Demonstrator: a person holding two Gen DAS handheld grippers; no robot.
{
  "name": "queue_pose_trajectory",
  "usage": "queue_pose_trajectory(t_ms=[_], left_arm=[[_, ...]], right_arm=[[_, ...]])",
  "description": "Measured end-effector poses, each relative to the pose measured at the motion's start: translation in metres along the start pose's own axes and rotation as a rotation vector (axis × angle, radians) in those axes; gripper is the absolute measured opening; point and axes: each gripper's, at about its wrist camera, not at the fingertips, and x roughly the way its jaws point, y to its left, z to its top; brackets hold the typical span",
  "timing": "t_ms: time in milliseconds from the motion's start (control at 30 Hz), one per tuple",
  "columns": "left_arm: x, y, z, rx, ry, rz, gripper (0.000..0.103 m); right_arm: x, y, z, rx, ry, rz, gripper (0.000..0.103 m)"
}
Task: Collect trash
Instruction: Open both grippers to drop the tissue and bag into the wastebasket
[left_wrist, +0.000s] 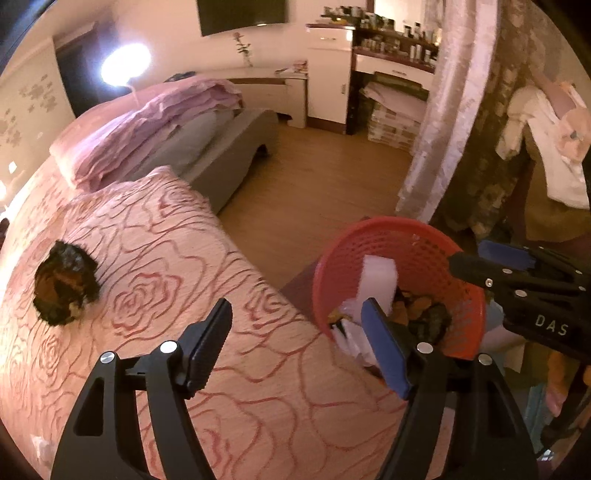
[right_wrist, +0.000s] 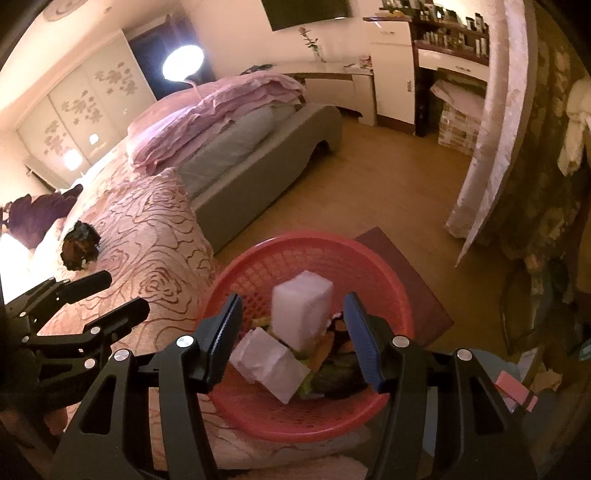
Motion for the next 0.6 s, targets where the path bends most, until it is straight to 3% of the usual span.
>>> queue_pose_trajectory(t_ms=[600], left_arm=[[-0.032,0.081,-0.037,-0.172,-0.012,0.126,0.071]], right_arm=[[0.016,0.081,0.007,-0.141,0.041,0.074,0.055]])
